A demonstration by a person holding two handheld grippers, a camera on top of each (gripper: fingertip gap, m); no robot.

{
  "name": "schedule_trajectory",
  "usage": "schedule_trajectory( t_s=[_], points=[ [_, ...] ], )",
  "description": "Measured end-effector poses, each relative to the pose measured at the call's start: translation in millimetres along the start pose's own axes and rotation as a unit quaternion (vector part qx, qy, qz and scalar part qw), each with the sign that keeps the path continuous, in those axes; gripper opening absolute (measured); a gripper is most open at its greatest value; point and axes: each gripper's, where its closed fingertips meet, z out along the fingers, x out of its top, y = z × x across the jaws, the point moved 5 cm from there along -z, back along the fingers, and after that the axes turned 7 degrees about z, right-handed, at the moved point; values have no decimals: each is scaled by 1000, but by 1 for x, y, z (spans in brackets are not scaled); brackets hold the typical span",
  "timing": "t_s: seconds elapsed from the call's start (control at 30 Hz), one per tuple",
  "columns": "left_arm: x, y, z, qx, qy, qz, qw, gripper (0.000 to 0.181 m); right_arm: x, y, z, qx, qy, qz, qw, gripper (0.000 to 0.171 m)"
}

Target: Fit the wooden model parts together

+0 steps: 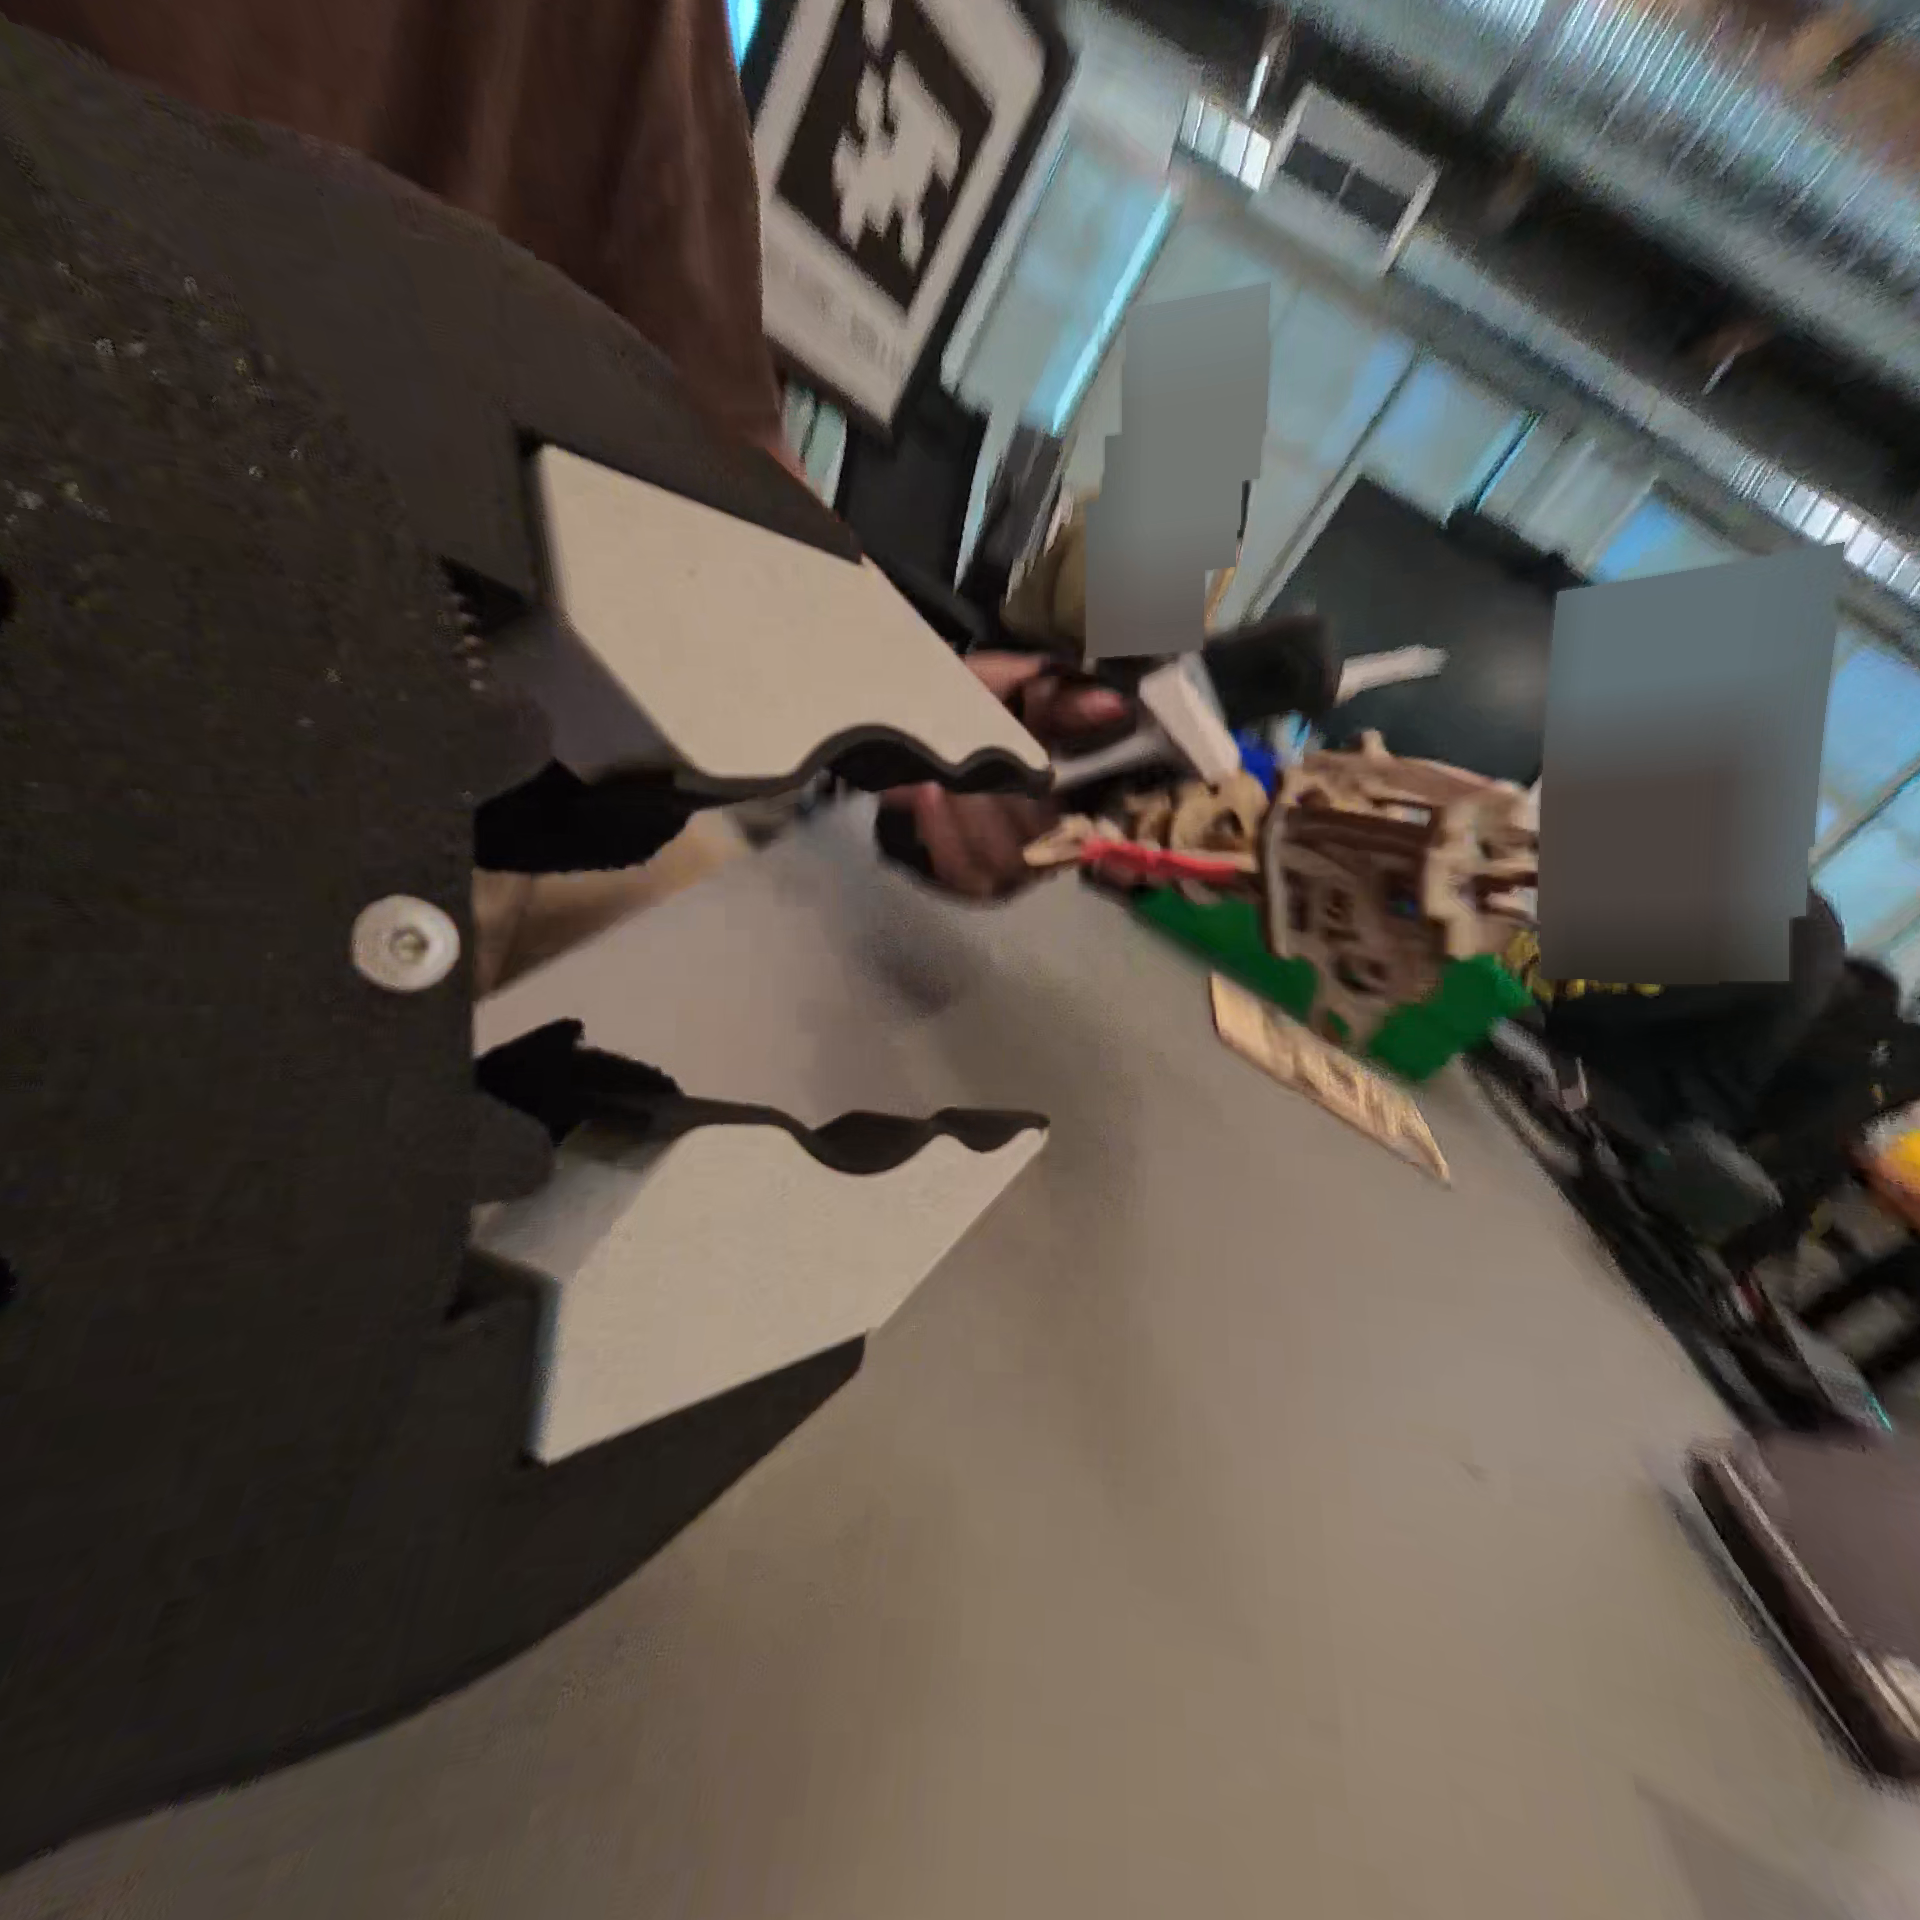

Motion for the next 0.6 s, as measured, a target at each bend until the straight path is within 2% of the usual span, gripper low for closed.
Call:
schedule_trajectory(
  t_s=[0.1, 0.2, 0.33, 0.43, 0.6],
  points=[
    [-9, 13, 9, -22, 53, -46, 997, 0, -7, -13, 31, 63, 16, 19, 998, 63],
    [-15, 24, 17, -34, 79, -75, 994, 0, -2, -23, 44, 96, 39, 0, 995, 61],
    [-20, 30, 22, -26, 79, -78, 993, 0, -3, -30, 43, 118, 9, -5, 993, 29],
    [-22, 33, 21, -30, 50, -59, 997, 2, -7, -30, 39, 123, -35, 13, 992, 28],
    [-18, 40, 11, -12, -31, 50, 998, 9, -15, -29, 33, 112, -95, 8, 989, 29]
  ],
)
